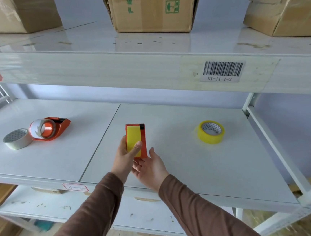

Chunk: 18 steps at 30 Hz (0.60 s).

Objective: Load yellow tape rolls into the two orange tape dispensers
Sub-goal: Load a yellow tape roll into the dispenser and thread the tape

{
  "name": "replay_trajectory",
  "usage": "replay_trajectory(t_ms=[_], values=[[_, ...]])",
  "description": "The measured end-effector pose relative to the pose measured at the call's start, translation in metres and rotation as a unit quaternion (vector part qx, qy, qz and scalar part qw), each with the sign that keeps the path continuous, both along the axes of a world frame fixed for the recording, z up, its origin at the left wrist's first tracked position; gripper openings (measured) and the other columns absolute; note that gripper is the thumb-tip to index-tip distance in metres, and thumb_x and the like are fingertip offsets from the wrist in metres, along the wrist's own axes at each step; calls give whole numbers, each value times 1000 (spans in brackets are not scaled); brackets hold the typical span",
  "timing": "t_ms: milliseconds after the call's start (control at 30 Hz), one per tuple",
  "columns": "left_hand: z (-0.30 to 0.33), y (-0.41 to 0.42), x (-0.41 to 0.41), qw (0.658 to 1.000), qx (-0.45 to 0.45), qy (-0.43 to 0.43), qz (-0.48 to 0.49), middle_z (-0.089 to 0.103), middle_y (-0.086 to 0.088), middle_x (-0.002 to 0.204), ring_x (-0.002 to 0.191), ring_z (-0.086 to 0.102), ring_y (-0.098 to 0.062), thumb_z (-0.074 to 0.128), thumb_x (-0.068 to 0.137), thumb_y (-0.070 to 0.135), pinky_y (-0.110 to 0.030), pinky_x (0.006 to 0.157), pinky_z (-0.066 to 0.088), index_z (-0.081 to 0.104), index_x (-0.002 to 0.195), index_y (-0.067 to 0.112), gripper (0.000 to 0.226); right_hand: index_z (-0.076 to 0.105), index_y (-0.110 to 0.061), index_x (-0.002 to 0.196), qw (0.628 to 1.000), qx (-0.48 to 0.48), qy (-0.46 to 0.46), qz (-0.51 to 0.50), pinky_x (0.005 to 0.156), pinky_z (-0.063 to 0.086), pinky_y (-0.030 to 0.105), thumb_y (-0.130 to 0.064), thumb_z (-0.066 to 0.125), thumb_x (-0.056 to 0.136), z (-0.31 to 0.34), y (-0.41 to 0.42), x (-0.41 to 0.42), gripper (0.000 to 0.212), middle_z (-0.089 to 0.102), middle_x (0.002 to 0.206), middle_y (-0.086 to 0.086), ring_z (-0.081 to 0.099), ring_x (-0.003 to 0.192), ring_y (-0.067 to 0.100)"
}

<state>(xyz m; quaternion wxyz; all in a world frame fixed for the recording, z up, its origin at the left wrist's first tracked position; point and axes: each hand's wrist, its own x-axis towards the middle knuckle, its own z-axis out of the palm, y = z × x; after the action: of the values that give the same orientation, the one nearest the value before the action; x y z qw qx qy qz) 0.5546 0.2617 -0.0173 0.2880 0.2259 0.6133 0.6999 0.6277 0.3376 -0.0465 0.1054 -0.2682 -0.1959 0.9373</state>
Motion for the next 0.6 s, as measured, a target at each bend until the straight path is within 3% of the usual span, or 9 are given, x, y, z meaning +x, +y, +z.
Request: replay_trajectory(t_ms=[100,233,400,467,600], values=[[-6,-1,-18,1000,-18,2,8,71,-14,101,87,72,-30,71,97,25,-36,73,61,59,120,15,28,55,-10,141,1000,-8,-20,0,100,47,41,-61,25,101,-1,-6,-16,71,63,134,12,61,113,23],[-10,3,-38,1000,-24,-2,8,69,-12,98,84,70,-29,72,96,25,-35,72,59,60,110,18,20,53,-17,143,999,-9,-38,-2,111,40,46,-64,24,99,-1,-10,-32,70,61,141,8,55,130,23],[-12,12,-52,999,-35,-1,-16,69,-15,100,85,68,-28,72,94,28,-28,68,59,60,121,10,35,51,-20,145,999,-2,-34,5,117,35,49,-67,25,97,-3,-5,-32,72,60,143,9,52,136,25],[-13,16,-56,999,-38,-3,-27,68,-15,101,86,68,-28,69,98,23,-26,68,59,59,123,7,31,53,-16,143,999,15,-49,13,111,42,48,-68,25,97,-5,-1,-29,75,62,140,10,58,130,27],[-14,16,-57,998,-39,-8,-44,69,-14,102,89,68,-27,71,90,30,-29,74,58,59,123,8,42,57,-5,128,988,82,-112,60,76,57,39,-64,29,99,-8,4,-27,72,67,119,14,74,94,28]])
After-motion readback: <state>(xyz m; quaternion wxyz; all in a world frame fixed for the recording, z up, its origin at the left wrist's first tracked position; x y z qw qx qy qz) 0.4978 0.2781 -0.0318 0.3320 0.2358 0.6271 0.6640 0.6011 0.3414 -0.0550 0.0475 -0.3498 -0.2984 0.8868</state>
